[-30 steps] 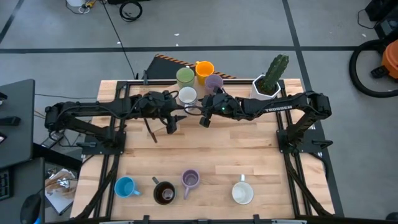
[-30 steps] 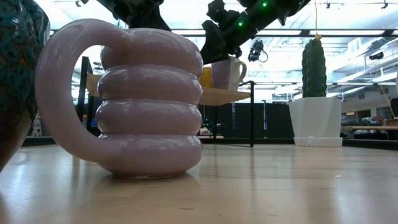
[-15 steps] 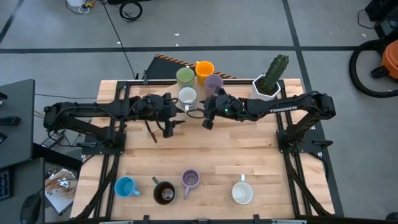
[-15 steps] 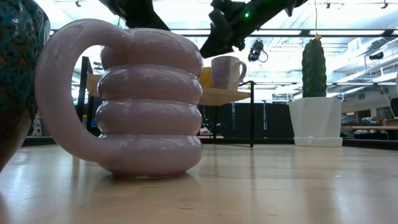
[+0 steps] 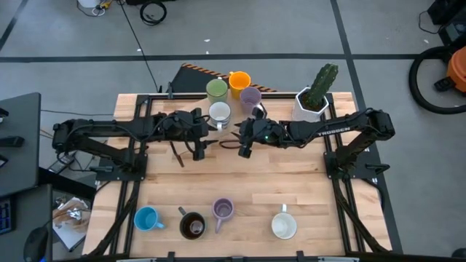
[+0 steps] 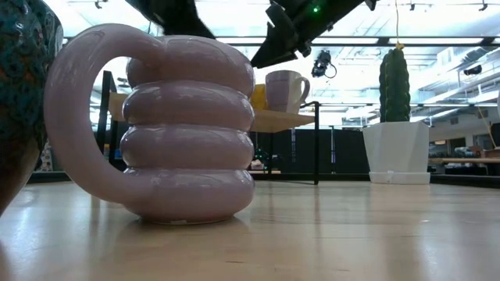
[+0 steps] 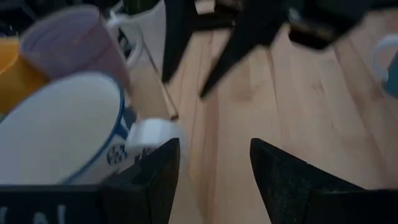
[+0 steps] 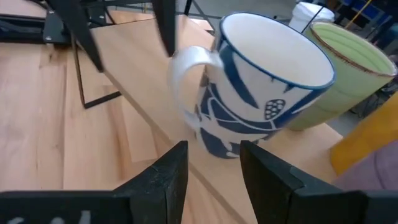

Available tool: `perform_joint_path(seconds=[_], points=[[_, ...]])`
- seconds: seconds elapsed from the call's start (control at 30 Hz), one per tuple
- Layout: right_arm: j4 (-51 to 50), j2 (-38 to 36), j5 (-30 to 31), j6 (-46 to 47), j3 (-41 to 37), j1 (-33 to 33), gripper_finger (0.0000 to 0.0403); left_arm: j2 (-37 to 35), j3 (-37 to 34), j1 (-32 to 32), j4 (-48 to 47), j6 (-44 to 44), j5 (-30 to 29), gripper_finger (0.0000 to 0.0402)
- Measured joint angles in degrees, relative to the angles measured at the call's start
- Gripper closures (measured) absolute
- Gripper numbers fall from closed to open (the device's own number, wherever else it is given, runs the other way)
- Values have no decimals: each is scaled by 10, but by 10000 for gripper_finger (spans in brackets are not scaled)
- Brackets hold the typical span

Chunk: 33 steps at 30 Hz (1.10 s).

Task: Place coffee mugs
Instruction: Put the blue white patterned mug on the shelf

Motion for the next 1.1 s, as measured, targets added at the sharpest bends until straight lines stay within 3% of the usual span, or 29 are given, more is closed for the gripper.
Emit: perform_joint_path(seconds=[0.7, 1.1], points=[[-28, 0, 17, 15, 0, 11, 251, 54, 0, 12, 99, 22, -11, 198], [-47, 1, 31, 19, 0, 14, 251, 18, 0, 7, 2, 4, -42, 198]])
